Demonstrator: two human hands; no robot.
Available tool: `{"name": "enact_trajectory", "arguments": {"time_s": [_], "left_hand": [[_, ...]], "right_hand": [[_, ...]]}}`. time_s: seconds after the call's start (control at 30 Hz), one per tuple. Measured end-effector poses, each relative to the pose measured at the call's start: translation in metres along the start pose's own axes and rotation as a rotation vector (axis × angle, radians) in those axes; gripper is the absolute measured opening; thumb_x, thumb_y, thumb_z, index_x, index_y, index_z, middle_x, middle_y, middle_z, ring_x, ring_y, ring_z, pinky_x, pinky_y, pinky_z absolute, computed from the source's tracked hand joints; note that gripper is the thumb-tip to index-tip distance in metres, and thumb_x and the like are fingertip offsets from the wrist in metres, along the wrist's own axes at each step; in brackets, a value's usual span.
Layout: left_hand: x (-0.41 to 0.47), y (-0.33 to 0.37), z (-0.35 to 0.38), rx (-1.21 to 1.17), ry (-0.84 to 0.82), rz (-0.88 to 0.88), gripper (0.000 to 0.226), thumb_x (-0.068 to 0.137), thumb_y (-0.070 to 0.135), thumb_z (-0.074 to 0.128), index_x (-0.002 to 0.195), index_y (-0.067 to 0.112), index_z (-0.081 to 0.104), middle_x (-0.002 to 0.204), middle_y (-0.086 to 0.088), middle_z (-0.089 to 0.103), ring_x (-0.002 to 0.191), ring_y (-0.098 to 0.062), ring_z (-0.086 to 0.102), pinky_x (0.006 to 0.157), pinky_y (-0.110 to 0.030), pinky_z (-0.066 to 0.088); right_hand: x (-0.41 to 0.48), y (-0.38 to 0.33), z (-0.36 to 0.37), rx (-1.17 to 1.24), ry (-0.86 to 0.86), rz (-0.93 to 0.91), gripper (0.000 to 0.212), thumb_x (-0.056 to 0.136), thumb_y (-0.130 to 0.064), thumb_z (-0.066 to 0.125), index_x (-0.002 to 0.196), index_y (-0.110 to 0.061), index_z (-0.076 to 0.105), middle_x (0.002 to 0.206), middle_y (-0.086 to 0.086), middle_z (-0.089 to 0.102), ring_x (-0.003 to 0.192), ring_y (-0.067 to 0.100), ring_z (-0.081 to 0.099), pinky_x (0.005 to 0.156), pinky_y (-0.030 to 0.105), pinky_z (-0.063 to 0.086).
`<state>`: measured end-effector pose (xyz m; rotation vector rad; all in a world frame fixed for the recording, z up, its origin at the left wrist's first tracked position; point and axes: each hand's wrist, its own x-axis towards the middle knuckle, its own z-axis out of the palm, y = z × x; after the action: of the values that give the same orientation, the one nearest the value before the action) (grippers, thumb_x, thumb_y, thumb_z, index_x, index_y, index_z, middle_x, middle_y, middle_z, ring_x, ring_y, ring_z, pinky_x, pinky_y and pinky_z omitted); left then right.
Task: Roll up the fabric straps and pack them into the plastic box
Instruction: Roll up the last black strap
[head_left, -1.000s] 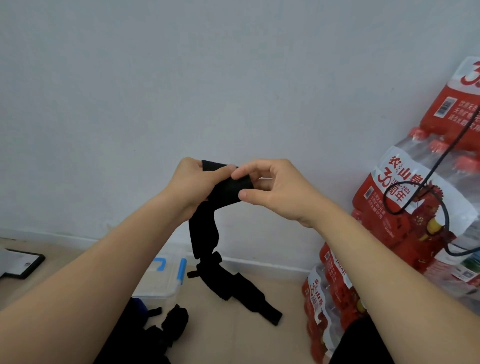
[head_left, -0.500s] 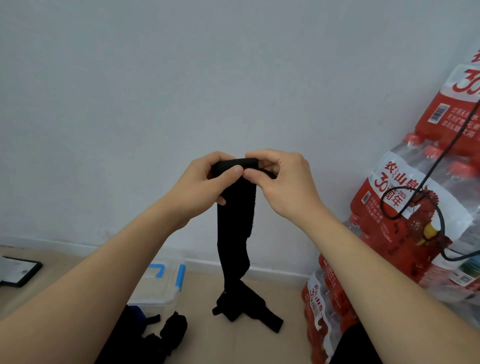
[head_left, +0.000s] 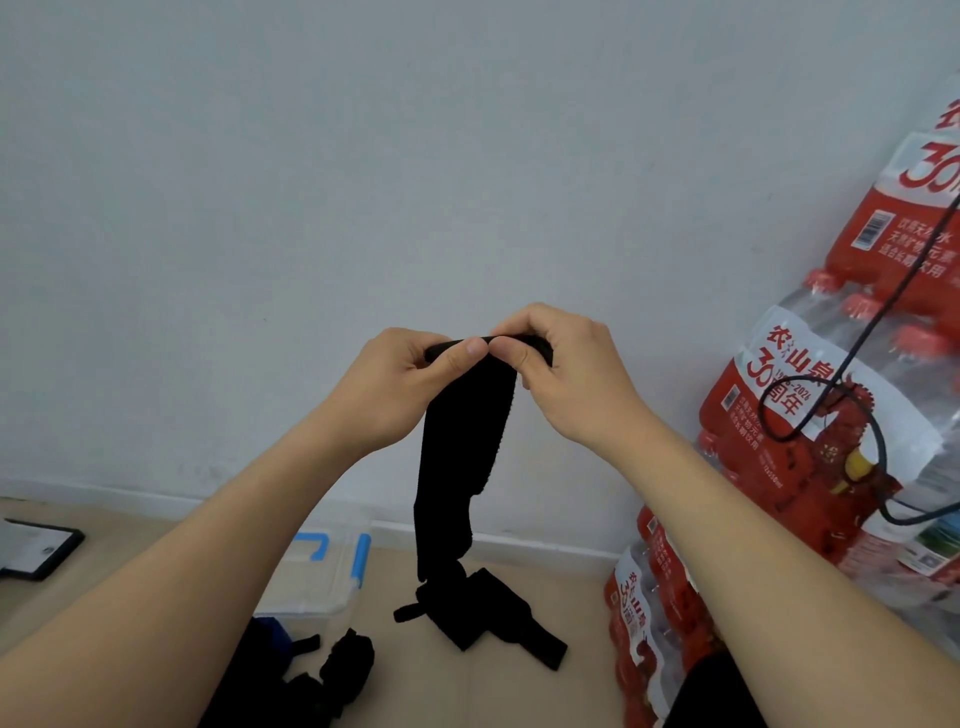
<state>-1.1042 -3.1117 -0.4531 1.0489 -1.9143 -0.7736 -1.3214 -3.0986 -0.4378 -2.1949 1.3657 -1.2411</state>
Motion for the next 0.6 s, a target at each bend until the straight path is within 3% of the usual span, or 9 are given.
{"name": "enact_trajectory", "arguments": {"time_s": [0.1, 0.17, 0.23, 0.3, 0.43, 0.53, 0.6], "left_hand": [[0.0, 0.003, 0.001, 0.004, 0.016, 0.06, 0.072, 0.105, 0.065, 0.056, 0.076, -0.001, 0.064, 0.068, -0.01, 0.029, 0.06, -0.02, 0.03, 0.059, -0.03, 0.026], [0.001, 0.001, 0.002, -0.101, 0.011, -0.015, 0.06, 0.105, 0.061, 0.06, 0.089, 0.005, 0.076, 0.072, -0.004, 0.063, 0.065, -0.028, 0.056, 0.067, -0.034, 0.045], [0.001, 0.002, 0.003, -0.226, 0.004, -0.092, 0.044, 0.106, 0.054, 0.061, 0.102, 0.017, 0.083, 0.1, -0.006, 0.082, 0.092, -0.025, 0.077, 0.084, -0.036, 0.059], [0.002, 0.0, 0.001, -0.331, -0.044, -0.13, 0.042, 0.109, 0.051, 0.058, 0.107, 0.018, 0.083, 0.106, -0.011, 0.082, 0.097, -0.02, 0.079, 0.084, -0.031, 0.061], [0.002, -0.003, -0.001, -0.47, -0.072, -0.159, 0.028, 0.109, 0.031, 0.063, 0.117, 0.011, 0.081, 0.115, -0.016, 0.081, 0.113, -0.033, 0.077, 0.099, -0.038, 0.061], [0.002, -0.001, -0.004, -0.533, -0.076, -0.155, 0.023, 0.103, 0.025, 0.07, 0.118, 0.012, 0.081, 0.115, -0.015, 0.081, 0.111, -0.029, 0.079, 0.09, -0.026, 0.061], [0.001, 0.002, -0.005, -0.513, -0.085, -0.152, 0.024, 0.103, 0.028, 0.069, 0.119, 0.013, 0.08, 0.114, -0.015, 0.082, 0.109, -0.028, 0.079, 0.089, -0.026, 0.062]], "right_hand": [[-0.001, -0.002, 0.001, -0.004, -0.036, 0.0, 0.008, 0.107, -0.02, 0.068, 0.102, -0.014, 0.068, 0.077, -0.017, 0.066, 0.069, 0.003, 0.066, 0.066, 0.013, 0.045], [-0.002, -0.004, 0.001, 0.011, -0.01, -0.036, 0.007, 0.105, -0.016, 0.07, 0.099, -0.015, 0.068, 0.078, -0.019, 0.067, 0.07, 0.003, 0.067, 0.067, 0.014, 0.047], [0.0, -0.005, 0.0, 0.023, 0.036, -0.069, 0.004, 0.101, -0.013, 0.075, 0.098, -0.014, 0.073, 0.079, -0.022, 0.068, 0.073, 0.001, 0.068, 0.07, 0.013, 0.048], [0.0, -0.004, -0.001, 0.039, 0.072, -0.08, 0.003, 0.097, -0.012, 0.08, 0.097, -0.014, 0.078, 0.081, -0.02, 0.073, 0.077, 0.002, 0.07, 0.073, 0.018, 0.053], [-0.004, -0.005, 0.002, 0.085, 0.091, -0.043, 0.01, 0.088, -0.015, 0.089, 0.094, -0.021, 0.085, 0.084, -0.011, 0.081, 0.079, 0.008, 0.077, 0.078, 0.034, 0.063], [-0.003, 0.0, -0.004, 0.243, 0.008, 0.066, 0.018, 0.087, -0.02, 0.091, 0.103, -0.025, 0.084, 0.089, -0.006, 0.083, 0.081, 0.008, 0.078, 0.074, 0.029, 0.064], [-0.003, 0.004, -0.009, 0.411, -0.088, 0.173, 0.02, 0.093, -0.019, 0.087, 0.112, -0.019, 0.083, 0.091, 0.003, 0.083, 0.078, 0.017, 0.077, 0.069, 0.028, 0.062]]}}
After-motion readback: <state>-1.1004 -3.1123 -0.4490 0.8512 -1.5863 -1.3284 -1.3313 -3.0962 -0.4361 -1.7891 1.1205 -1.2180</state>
